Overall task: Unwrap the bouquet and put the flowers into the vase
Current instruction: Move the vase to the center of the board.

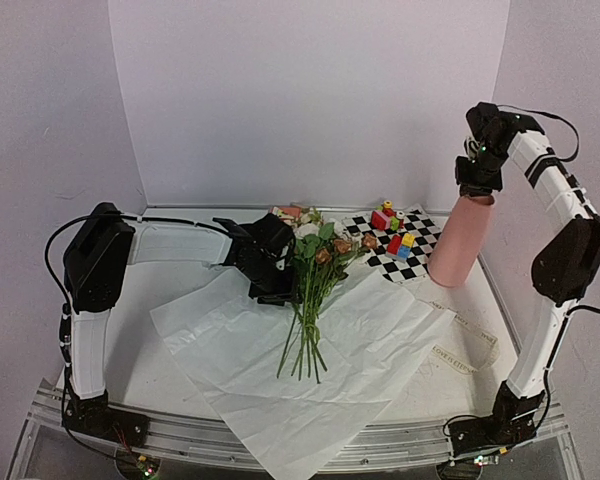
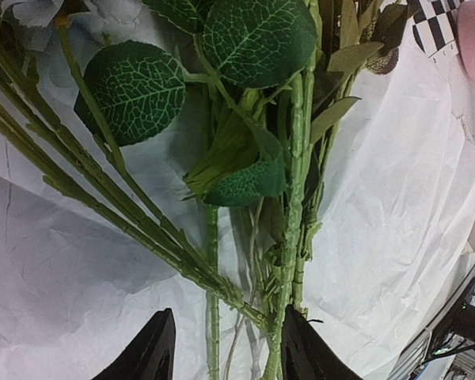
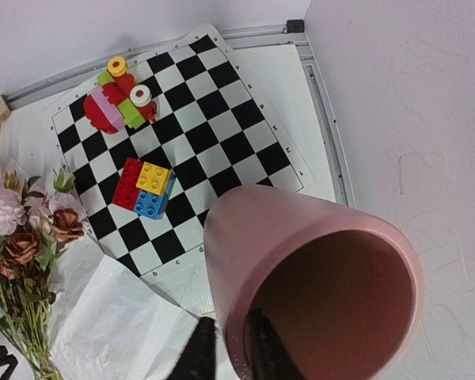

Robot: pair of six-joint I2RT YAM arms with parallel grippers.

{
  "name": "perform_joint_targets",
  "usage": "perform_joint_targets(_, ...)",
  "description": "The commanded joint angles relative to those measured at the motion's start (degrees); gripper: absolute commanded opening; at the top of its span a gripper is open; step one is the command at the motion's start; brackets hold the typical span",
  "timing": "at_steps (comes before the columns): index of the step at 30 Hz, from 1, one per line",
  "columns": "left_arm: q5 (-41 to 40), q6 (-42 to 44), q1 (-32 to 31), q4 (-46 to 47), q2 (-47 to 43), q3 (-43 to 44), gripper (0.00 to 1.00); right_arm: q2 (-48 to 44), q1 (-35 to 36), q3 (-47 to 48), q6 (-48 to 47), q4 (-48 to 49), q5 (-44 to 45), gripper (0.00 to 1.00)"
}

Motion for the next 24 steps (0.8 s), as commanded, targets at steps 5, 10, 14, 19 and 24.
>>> perform_joint_targets(5, 1.1, 1.1, 0.3, 1.0, -0.2, 2.2, 0.47, 1.2, -0.1, 2.3, -0.5, -0.7, 2.2, 0.3)
perform_joint_targets(10, 1.2, 1.4, 0.4, 1.0, 0.1, 2.6, 0.47, 2.9, -0.1, 3.7, -1.0, -0.8, 1.6, 0.3)
perform_joint_targets(14, 1.1, 1.6, 0.4, 1.0, 0.0, 2.5, 0.47, 3.9, -0.1, 5.0, -1.4, -0.7, 1.1, 0.31)
perform_joint_targets(19, 1.0, 1.5, 0.5, 1.0, -0.2, 1.8, 0.47, 5.1, -0.1, 4.8, -1.5, -0.7, 0.4, 0.3)
perform_joint_targets(24, 1.0, 1.4, 0.6, 1.0, -0.3, 1.4, 0.47, 5.7, -0.2, 4.2, -1.5, -0.4, 0.1, 0.29)
